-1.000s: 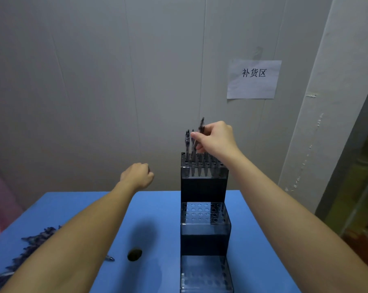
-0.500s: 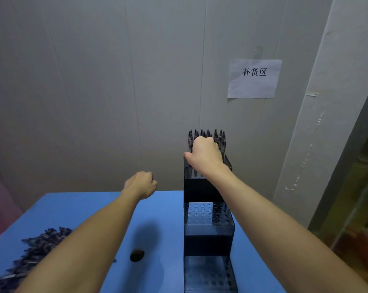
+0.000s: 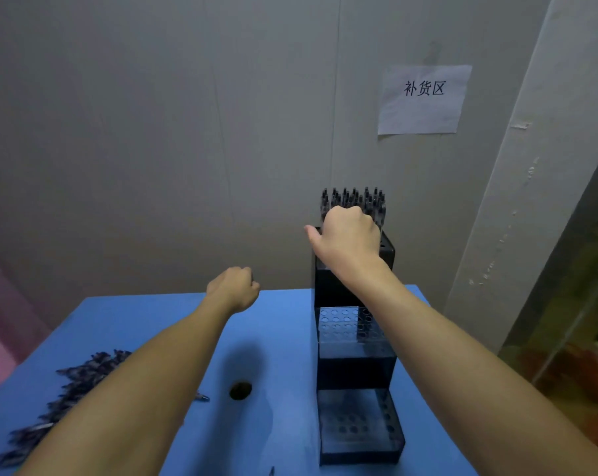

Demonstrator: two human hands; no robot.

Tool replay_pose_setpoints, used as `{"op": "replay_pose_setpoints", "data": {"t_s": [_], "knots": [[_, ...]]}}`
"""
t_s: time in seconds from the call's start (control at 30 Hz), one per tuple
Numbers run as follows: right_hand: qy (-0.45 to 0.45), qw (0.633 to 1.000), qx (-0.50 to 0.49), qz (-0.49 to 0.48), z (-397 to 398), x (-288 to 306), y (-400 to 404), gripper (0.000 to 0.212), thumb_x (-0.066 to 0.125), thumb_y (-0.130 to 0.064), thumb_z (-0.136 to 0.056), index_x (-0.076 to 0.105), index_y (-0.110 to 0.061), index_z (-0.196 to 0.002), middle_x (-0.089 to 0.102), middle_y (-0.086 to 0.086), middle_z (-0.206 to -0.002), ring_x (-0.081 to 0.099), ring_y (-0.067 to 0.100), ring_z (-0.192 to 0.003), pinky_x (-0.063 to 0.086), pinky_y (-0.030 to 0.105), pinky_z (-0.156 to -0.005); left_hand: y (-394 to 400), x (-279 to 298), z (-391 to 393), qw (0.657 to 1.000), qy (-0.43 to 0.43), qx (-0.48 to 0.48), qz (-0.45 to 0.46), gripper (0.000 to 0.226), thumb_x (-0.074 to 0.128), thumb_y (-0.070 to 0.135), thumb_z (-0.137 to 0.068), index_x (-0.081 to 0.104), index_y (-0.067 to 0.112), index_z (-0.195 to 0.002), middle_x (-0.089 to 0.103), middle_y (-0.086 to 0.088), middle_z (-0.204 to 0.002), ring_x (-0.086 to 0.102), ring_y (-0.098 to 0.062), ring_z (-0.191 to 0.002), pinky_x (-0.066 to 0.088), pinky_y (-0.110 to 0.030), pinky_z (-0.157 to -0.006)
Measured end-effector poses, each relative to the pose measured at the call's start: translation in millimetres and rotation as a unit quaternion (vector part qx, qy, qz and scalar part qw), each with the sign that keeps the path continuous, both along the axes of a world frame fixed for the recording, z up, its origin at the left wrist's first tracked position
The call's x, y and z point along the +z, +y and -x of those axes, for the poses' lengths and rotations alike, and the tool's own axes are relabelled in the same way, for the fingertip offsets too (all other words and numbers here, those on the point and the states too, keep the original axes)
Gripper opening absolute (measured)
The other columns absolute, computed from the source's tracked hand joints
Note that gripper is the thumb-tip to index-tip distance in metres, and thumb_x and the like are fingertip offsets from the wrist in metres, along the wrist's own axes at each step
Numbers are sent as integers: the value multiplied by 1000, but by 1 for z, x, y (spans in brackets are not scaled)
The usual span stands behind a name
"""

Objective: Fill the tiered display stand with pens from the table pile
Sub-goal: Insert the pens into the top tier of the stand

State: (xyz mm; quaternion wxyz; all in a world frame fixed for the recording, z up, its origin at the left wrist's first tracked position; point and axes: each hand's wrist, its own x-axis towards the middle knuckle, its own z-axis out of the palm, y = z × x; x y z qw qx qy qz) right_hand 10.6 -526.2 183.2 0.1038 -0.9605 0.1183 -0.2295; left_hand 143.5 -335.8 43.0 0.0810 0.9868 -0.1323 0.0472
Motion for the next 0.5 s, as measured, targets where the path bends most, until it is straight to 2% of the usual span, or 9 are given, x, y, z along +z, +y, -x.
{"op": "replay_pose_setpoints", "data": {"t_s": [0.07, 0.13, 0.2, 0.27, 0.37, 0.5], "knots": [[-51, 998, 22, 35, 10, -2, 11, 41, 51, -42, -103, 48, -11, -76, 49, 6, -78, 56, 31, -78, 36, 32, -65, 7, 4, 4, 1000, -2, 10, 1, 30, 41, 29, -98, 61, 10, -111, 63, -11, -117, 59, -32, -102, 53, -40, -84], [-52, 993, 92, 48, 12, -5, 23, 37, 50, -40, -102, 56, -9, -83, 56, 8, -84, 56, 30, -79, 37, 33, -66, 14, 9, 15, 1000, -5, 23, 8, 29, 42, 29, -97, 61, 10, -110, 64, -12, -118, 59, -33, -102, 52, -40, -82], [-8, 983, 179, 39, 5, -14, 31, 34, 55, -41, -98, 65, -9, -98, 64, 10, -98, 61, 32, -92, 43, 34, -71, 22, 15, 29, 999, -16, 38, 17, 28, 42, 28, -97, 61, 10, -109, 65, -11, -117, 60, -33, -102, 50, -38, -78], [52, 966, 250, 34, 2, -29, 37, 34, 59, -41, -95, 65, -11, -110, 64, 9, -109, 61, 32, -103, 48, 37, -79, 32, 24, 46, 997, -31, 63, 25, 28, 43, 27, -97, 62, 10, -109, 65, -11, -115, 60, -34, -101, 48, -37, -75], [131, 941, 310, 42, 5, -58, 45, 38, 62, -38, -93, 60, -10, -119, 59, 9, -116, 59, 31, -106, 52, 40, -84, 55, 29, 79, 994, -40, 101, 30, 25, 44, 28, -98, 61, 12, -107, 65, -12, -112, 60, -34, -96, 52, -40, -76], [189, 907, 372, 58, 12, -95, 68, 43, 63, -35, -94, 56, -6, -124, 57, 12, -121, 58, 32, -109, 54, 48, -90, 85, 17, 134, 988, -10, 151, 29, 26, 43, 29, -105, 60, 12, -115, 63, -11, -111, 59, -32, -93, 55, -46, -82]]}}
